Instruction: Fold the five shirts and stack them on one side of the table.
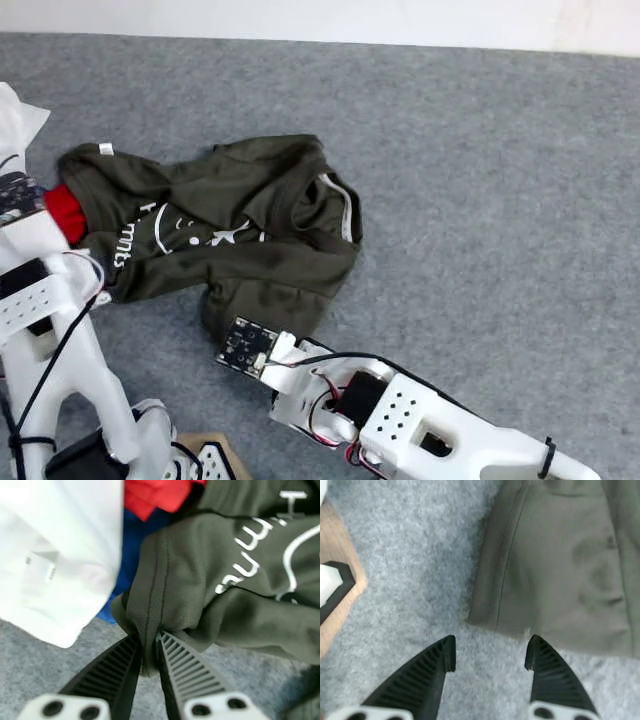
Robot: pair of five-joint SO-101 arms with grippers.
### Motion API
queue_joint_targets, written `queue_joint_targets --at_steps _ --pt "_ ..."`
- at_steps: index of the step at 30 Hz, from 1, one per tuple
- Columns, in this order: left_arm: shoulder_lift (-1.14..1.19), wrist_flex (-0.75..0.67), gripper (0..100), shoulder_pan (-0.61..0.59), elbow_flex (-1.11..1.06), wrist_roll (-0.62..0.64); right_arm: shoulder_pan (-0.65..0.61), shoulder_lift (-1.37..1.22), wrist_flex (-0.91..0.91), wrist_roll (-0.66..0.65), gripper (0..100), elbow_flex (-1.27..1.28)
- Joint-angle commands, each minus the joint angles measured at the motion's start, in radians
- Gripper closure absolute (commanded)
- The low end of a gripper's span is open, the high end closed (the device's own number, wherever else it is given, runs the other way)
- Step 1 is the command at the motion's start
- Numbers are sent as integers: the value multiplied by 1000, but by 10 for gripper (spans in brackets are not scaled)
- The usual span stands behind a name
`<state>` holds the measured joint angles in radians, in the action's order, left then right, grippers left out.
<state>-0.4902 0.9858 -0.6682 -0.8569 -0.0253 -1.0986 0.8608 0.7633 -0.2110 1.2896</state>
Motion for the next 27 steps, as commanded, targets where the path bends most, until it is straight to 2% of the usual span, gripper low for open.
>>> queue_joint_targets --at_steps 1,5,11,17,23,27 --pt "-16 -20 993 -24 5 6 -1 16 -58 -38 766 -5" --pt "-16 -20 993 -28 8 6 1 -24 -96 -38 766 -5" --pt "-16 -23 993 -119 30 12 10 -226 -133 -38 766 -56" --pt "-16 -23 993 -148 28 12 12 -354 -137 -38 766 -127" --pt "-16 -23 993 -148 27 12 19 -349 -133 -35 766 -163" --pt "-16 -23 993 -147 27 12 74 -278 -133 -35 766 -165"
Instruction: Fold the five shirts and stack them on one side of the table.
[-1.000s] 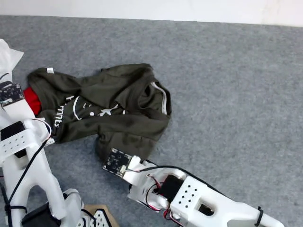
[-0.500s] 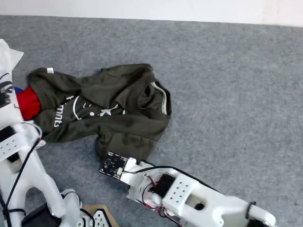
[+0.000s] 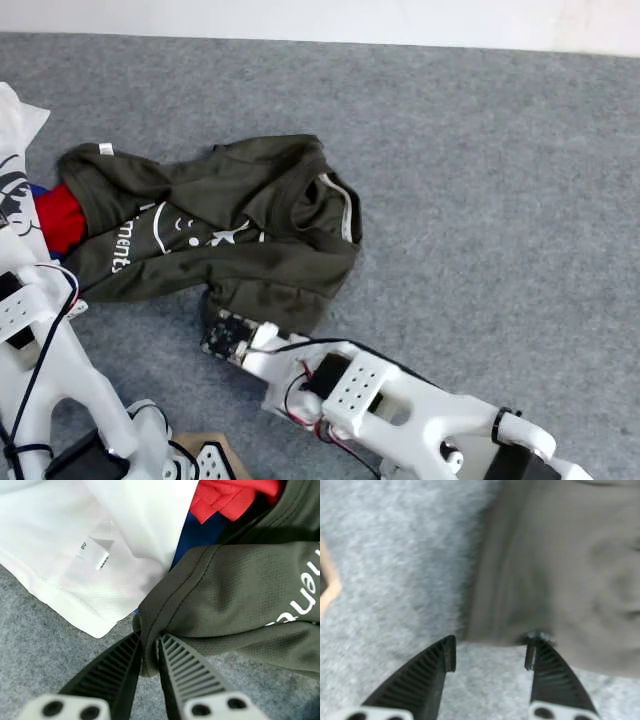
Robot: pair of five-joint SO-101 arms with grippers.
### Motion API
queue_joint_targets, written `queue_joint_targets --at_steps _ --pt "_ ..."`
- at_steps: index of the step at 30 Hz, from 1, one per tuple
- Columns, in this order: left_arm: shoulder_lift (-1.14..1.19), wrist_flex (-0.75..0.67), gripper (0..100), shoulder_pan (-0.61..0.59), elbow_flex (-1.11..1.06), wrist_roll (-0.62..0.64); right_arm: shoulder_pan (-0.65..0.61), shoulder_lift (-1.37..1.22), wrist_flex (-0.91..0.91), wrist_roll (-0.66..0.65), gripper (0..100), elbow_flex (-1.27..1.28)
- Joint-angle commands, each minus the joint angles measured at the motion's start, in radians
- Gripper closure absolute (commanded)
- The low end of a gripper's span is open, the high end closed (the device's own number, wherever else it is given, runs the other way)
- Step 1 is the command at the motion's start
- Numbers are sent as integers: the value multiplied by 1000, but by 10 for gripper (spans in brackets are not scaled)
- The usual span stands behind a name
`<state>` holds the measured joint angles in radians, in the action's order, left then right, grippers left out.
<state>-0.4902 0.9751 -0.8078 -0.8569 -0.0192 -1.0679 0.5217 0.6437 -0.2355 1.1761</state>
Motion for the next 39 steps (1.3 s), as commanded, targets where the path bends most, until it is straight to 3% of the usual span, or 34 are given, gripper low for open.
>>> queue_joint_targets --at_steps 1,17,23,27,30,35,39 --pt "-16 -12 993 -5 27 6 54 68 -15 -11 766 -51" --pt "-15 -43 993 -4 -13 5 62 -211 -102 -12 774 -130" --pt "-15 -55 993 -2 -27 5 127 -242 -99 -11 998 -174" --pt "-15 -55 993 48 -30 6 217 -236 -77 -9 995 -185" --pt "-15 -55 993 134 -35 26 269 -154 -4 -6 991 -203" --pt "-21 -123 993 283 -16 180 389 136 119 -11 991 -211" --pt "-24 -127 993 308 96 264 507 410 232 -15 991 -248"
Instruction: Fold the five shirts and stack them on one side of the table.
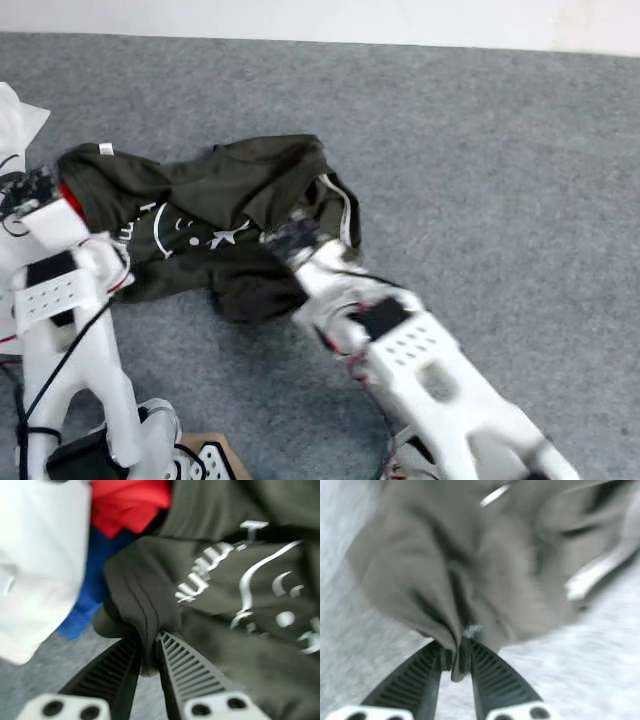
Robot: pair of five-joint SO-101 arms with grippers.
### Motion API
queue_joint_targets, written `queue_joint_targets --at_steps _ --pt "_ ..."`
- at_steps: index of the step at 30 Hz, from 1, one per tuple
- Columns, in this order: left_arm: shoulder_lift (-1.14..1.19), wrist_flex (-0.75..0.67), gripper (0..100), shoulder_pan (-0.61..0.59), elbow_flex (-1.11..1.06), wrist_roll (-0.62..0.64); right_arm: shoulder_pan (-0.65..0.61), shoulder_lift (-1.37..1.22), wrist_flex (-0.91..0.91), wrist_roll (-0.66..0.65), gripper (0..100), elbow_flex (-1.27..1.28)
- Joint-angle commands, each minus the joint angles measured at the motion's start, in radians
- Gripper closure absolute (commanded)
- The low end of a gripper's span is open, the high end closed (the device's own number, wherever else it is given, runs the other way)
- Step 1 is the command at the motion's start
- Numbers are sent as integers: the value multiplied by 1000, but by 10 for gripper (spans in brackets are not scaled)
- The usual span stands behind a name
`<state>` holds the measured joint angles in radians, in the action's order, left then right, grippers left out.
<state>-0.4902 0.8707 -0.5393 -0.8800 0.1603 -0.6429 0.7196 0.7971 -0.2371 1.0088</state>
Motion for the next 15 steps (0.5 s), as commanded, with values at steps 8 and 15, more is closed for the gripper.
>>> queue_joint_targets --at_steps 8,15 --pt "-25 166 993 38 444 222 225 337 383 -55 991 -450" --pt "-25 373 993 38 713 222 278 200 541 -55 991 -742"
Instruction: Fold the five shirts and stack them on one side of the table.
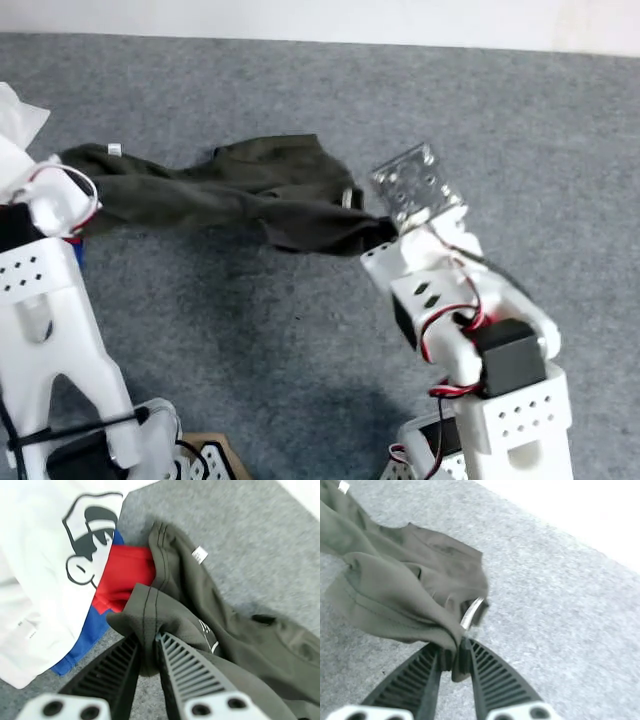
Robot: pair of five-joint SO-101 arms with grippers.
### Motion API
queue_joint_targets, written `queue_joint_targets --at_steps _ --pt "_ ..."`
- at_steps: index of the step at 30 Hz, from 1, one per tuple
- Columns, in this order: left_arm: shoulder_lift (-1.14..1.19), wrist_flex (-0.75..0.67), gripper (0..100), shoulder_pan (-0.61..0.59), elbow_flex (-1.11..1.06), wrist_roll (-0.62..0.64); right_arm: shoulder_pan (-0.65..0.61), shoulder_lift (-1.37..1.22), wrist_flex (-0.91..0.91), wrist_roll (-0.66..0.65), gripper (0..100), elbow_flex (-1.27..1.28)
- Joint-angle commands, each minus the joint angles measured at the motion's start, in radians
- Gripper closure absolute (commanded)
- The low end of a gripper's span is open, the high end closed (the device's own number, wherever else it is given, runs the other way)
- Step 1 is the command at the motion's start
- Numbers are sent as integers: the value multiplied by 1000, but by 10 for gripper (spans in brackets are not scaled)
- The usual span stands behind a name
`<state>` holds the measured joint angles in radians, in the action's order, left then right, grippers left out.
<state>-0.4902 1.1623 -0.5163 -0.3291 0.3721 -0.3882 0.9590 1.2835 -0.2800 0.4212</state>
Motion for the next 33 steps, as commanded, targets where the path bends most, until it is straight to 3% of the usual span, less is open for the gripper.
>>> queue_joint_targets --at_steps 1,11,19,24,30,33 --pt "-25 101 993 15 194 11 24 -50 79 -12 991 -200" --pt "-25 298 993 15 568 12 21 -203 328 -15 991 -757" --pt "-25 351 993 21 829 14 25 -375 475 -66 991 -1262" --pt "-25 351 993 35 875 14 196 -387 476 -77 991 -1302" --pt "-15 374 993 142 874 15 381 -397 472 34 991 -1208" --pt "-15 370 993 196 875 98 453 -398 443 95 991 -1191"
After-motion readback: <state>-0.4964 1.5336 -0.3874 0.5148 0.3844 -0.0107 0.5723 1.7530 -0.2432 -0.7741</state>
